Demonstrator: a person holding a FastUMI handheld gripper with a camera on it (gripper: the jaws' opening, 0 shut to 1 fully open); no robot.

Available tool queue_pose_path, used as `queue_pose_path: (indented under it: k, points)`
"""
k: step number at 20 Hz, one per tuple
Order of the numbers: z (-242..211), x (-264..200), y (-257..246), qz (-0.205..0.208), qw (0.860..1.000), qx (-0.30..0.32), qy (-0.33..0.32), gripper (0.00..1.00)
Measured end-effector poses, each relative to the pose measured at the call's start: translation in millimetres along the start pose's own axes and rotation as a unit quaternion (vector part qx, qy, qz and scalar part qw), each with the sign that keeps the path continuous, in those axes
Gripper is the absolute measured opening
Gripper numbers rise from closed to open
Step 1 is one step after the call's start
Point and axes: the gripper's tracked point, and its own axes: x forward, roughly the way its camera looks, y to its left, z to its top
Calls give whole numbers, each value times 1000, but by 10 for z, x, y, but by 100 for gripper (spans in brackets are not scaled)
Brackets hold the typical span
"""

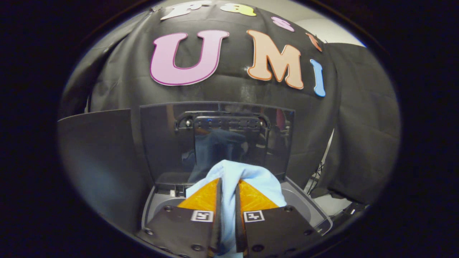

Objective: Put the clothes into the washing machine and then close the washing machine lid.

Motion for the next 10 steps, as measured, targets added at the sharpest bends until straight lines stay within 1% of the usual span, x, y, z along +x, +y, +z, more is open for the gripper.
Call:
queue_pose_path:
  k: [3, 6, 8, 10]
  points:
    - [48, 19, 92, 25, 1000, 0, -5, 54]
    - [102, 20, 132, 27, 999, -13, -13, 82]
    - [178, -32, 220, 40, 999, -8, -20, 100]
    - [212, -57, 233, 36, 999, -7, -21, 100]
